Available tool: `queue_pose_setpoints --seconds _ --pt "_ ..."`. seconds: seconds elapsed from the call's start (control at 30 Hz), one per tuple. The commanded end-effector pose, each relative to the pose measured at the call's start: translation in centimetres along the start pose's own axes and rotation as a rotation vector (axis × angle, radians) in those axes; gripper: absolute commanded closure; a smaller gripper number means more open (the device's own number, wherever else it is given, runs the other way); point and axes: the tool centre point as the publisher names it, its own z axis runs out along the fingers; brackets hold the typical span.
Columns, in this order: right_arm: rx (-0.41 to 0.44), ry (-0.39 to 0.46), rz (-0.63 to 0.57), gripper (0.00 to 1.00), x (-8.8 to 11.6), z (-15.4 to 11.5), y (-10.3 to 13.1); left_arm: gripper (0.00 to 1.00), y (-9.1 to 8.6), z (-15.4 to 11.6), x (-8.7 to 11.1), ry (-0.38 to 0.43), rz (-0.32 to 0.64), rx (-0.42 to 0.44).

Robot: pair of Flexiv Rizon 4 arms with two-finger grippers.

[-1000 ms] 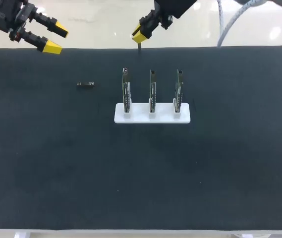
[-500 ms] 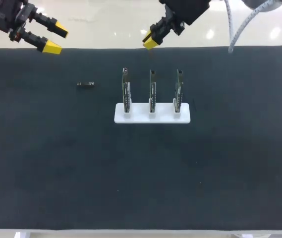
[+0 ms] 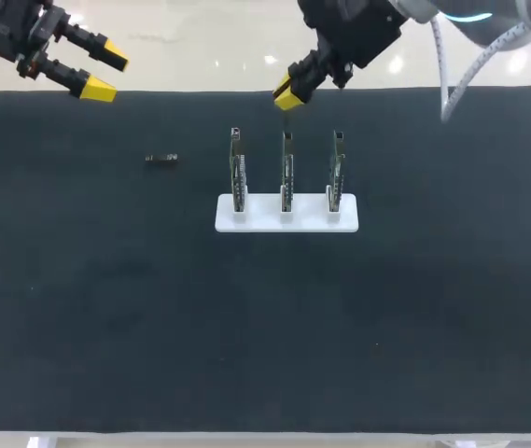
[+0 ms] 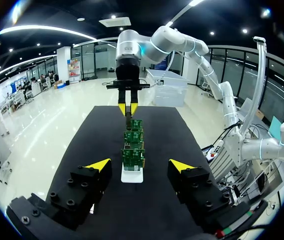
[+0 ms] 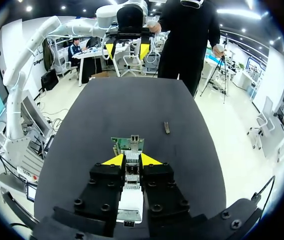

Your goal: Pick up the optical module with the left hand, and insert it into the network port with the right hand.

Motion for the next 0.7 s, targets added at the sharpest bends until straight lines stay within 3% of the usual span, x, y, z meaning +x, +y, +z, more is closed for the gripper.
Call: queue_pose_setpoints --seconds 0.03,0.7 --pt "0.016 -0.006 0.003 1.00 0.23 0.05 0.52 0.00 0.15 0.02 -0.06 0.004 -0.001 0.003" --pt "0.033 -0.012 0.014 1.00 0.45 0.26 0.41 0.00 0.15 0.02 -0.06 0.004 -0.001 0.003"
